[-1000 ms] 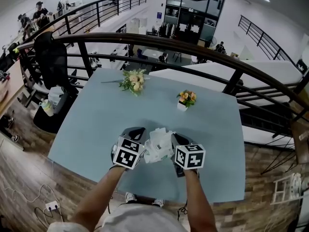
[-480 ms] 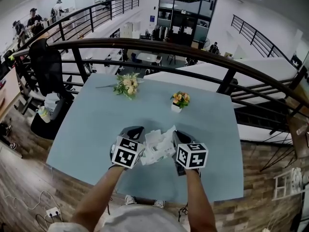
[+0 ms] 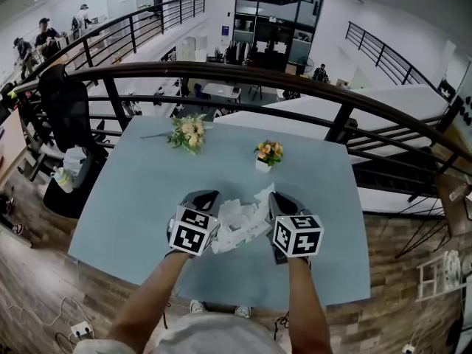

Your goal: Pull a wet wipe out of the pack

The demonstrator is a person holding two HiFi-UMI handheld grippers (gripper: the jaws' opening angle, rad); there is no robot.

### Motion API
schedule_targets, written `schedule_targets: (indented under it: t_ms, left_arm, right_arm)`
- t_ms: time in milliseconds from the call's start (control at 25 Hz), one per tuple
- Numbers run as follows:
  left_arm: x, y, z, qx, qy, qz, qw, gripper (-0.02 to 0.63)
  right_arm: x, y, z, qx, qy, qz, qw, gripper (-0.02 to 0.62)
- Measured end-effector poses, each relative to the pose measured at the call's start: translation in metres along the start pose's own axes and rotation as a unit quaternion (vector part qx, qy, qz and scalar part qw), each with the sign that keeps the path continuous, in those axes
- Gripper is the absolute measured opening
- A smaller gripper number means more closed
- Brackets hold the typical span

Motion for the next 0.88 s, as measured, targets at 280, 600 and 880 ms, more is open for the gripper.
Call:
schedule_targets:
  t_ms: [280, 600, 880]
  left_arm:
    - [-0.009, 0.001, 0.005, -0.002, 0.007, -0.015, 0.9999, -0.006]
    - [-0.022, 0.008, 0.014, -0.010, 0.018, -0.032, 0.9993, -0.006]
    - [-0.026, 0.012, 0.014, -0.010, 0.019, -0.040, 0.9990, -0.006]
  right_arm:
    - [-0.010, 0.011, -0.015, 0.021, -0.003, -0.019, 1.000, 0.008]
    - [-0.028, 0.024, -0.025, 0.046, 0.015, -0.048, 0.998, 0.008]
    - [-0.034, 0.031, -0.028, 0.060, 0.022, -0.063, 0.996, 0.008]
Point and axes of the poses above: the fingertips, and each gripper's own axes: y backward along the fingers, z to its left, x out of its underside, the point moved 1 cm from there along y, backward along the fingers, and after that the axes turned 1 degree about z, right-handed, at the moved point
